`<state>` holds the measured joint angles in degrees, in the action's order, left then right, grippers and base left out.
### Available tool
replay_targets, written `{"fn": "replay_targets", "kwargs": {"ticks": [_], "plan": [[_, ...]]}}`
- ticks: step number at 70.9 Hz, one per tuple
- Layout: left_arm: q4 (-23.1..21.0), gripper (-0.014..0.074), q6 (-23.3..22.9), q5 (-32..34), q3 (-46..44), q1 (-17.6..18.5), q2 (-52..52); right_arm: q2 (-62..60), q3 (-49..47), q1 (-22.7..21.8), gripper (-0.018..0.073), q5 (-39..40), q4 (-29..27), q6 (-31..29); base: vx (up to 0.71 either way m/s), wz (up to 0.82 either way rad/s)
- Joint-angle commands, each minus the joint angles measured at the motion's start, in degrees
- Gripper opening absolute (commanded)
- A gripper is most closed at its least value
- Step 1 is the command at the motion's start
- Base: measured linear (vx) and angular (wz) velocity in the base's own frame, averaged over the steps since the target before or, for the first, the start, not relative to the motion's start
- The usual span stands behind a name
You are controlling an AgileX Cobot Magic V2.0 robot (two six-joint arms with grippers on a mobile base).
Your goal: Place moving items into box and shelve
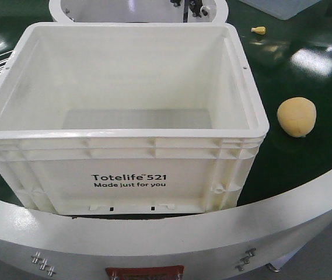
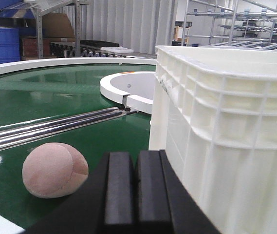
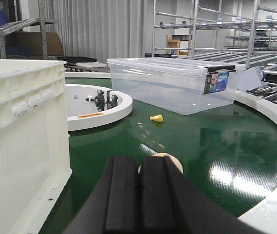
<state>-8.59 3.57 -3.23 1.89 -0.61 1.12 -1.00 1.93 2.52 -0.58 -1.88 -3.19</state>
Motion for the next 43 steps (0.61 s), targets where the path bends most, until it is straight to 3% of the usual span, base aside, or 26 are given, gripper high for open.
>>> {"fn": "replay_targets", "kwargs": {"ticks": [1, 43], "plan": [[-0.11, -0.0007, -0.47, 5.00, 0.12, 0.19, 0.91, 0.07, 0.10, 0.04, -0.0007, 4.50, 0.32, -0.46, 0.00, 0.00], [-0.11, -0.0007, -0.47, 6.63, 0.12, 0.19, 0.91, 0.07, 0.10, 0.04, -0.0007, 4.56, 0.32, -0.46, 0.00, 0.00]]}}
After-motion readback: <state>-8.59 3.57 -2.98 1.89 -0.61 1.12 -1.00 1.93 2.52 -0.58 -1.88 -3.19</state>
